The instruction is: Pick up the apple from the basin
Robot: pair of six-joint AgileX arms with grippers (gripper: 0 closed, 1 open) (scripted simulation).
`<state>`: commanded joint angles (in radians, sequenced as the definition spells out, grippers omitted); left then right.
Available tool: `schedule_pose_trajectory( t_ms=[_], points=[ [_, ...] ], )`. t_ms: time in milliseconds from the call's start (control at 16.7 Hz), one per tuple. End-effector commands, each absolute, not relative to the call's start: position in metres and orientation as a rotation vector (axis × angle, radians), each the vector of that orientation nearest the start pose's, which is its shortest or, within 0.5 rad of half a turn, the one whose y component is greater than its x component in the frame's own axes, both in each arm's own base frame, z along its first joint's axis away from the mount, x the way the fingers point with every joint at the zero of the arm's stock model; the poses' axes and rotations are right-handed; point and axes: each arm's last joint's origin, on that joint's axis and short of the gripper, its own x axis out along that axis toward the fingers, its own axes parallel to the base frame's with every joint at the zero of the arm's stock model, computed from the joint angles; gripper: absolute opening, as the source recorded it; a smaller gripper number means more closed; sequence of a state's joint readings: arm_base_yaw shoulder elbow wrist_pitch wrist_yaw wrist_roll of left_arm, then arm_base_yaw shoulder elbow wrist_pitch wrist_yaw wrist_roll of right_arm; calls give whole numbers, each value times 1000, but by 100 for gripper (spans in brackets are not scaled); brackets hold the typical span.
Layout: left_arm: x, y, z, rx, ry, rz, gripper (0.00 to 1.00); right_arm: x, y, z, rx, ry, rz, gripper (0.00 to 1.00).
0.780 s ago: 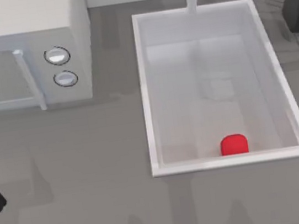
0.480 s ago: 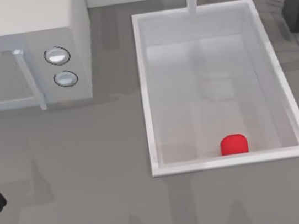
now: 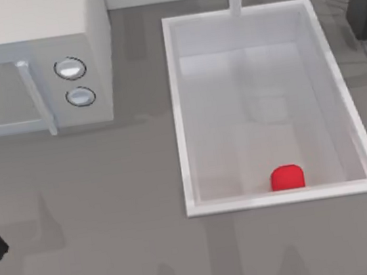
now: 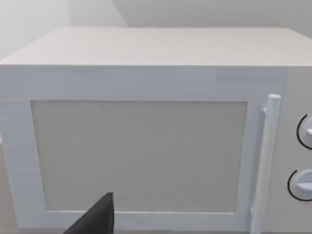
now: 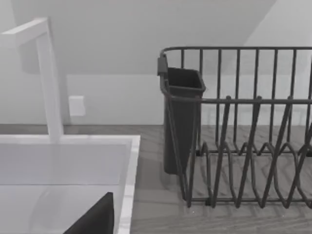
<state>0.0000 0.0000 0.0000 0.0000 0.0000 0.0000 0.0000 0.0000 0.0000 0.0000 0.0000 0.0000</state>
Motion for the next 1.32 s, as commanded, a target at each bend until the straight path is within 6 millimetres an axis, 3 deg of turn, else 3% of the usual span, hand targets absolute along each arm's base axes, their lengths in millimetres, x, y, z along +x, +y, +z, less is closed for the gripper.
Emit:
schedule_pose_trajectory(
  t_ms=[780, 1080, 1320],
  points=[
    [106, -1, 160, 0, 0, 0, 100, 106, 0, 165, 9, 22, 9, 100],
    [106, -1, 160, 0, 0, 0, 100, 117, 8, 203, 71, 217, 69, 100],
    [106, -1, 160, 0, 0, 0, 100, 152, 25, 240, 123, 500, 119, 100]
  ],
)
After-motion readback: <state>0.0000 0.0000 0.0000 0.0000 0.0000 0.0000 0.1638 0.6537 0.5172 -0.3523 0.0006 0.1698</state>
